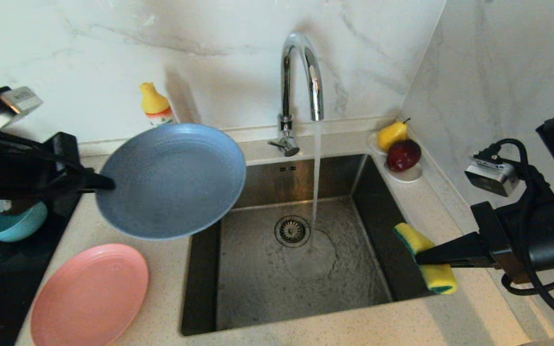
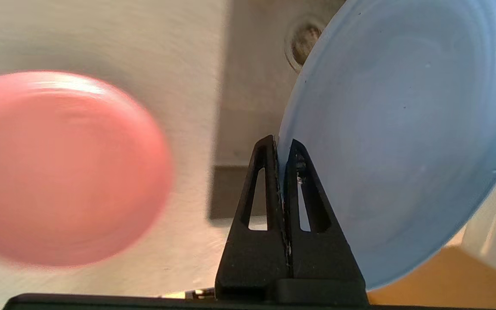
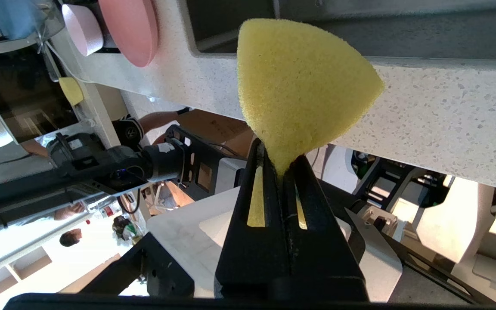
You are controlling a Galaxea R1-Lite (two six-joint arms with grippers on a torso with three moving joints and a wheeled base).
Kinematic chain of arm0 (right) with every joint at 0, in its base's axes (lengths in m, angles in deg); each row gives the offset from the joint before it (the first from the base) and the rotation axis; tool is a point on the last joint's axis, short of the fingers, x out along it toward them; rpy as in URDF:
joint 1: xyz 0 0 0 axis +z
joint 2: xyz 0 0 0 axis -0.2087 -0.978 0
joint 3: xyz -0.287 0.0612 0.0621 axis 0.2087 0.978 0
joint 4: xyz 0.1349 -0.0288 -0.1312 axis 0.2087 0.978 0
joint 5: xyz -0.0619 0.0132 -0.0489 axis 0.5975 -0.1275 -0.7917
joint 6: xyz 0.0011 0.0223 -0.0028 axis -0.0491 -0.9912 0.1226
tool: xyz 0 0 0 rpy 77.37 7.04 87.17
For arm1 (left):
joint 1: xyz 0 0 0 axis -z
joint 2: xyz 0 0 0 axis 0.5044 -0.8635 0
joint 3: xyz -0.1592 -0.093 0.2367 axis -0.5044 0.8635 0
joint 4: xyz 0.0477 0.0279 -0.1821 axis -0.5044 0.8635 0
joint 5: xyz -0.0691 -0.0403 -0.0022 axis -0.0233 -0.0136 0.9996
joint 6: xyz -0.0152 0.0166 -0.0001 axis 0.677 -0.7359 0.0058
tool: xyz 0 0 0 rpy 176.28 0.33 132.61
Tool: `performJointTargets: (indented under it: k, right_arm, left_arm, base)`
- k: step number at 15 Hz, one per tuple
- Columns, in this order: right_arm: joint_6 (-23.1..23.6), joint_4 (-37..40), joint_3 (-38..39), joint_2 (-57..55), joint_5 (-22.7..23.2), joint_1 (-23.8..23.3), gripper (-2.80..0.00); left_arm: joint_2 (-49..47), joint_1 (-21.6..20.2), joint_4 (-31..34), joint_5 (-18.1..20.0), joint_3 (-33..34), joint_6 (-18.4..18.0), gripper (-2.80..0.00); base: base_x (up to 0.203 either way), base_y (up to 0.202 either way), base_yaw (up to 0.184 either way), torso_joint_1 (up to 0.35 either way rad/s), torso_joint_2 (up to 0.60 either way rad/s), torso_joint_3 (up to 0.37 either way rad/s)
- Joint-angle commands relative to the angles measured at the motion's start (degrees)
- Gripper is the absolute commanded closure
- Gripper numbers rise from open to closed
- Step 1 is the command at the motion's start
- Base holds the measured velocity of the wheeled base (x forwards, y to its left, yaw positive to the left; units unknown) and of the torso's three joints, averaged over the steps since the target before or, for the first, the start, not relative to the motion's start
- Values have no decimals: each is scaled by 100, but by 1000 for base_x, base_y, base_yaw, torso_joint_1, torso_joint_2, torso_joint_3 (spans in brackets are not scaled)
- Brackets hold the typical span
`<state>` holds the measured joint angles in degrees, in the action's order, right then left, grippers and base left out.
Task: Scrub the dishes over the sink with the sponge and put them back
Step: Wash the plate
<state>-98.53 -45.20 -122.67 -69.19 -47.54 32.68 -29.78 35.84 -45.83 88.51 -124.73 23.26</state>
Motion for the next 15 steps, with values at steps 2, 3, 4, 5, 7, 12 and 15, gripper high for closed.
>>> performJointTargets:
  k: [2,3,4,5,7,12,15]
  right_arm:
    - [-23,9,100,239,90,-19,0]
    - [-15,3,134,284,132,-71,0]
    - [-15,3,151,334,198,-154,0]
    - [-15,11,160,384,229,-206,0]
    - [-9,3,225,498,259,-267,0]
    - [-7,39,315,910,347,-271,0]
    - [-15,59,404,1096,352,-271,0]
  left_arm:
    - [-851,1155,-804,-624,251,234,0]
    - [-1105,1433,-1005,-884,245,310,0]
    - [-1356,1663,-1199,-1054,230,358,0]
    - [-1546,1863,-1407,-1136,218,402,0]
    - [-1882,2178,-1777,-1197,206,535,0]
    - [-2556,2611,-2521,-1232,184,608,0]
    - [-2909,2861,-2677,-1243,7,661,0]
  base:
    - [0,0,0,0,0,0]
    - [0,0,0,0,0,0]
    - [0,0,0,0,0,0]
    - [0,0,0,0,0,0]
    - [0,0,0,0,0,0]
    - [0,0,0,0,0,0]
    - [0,0,0,0,0,0]
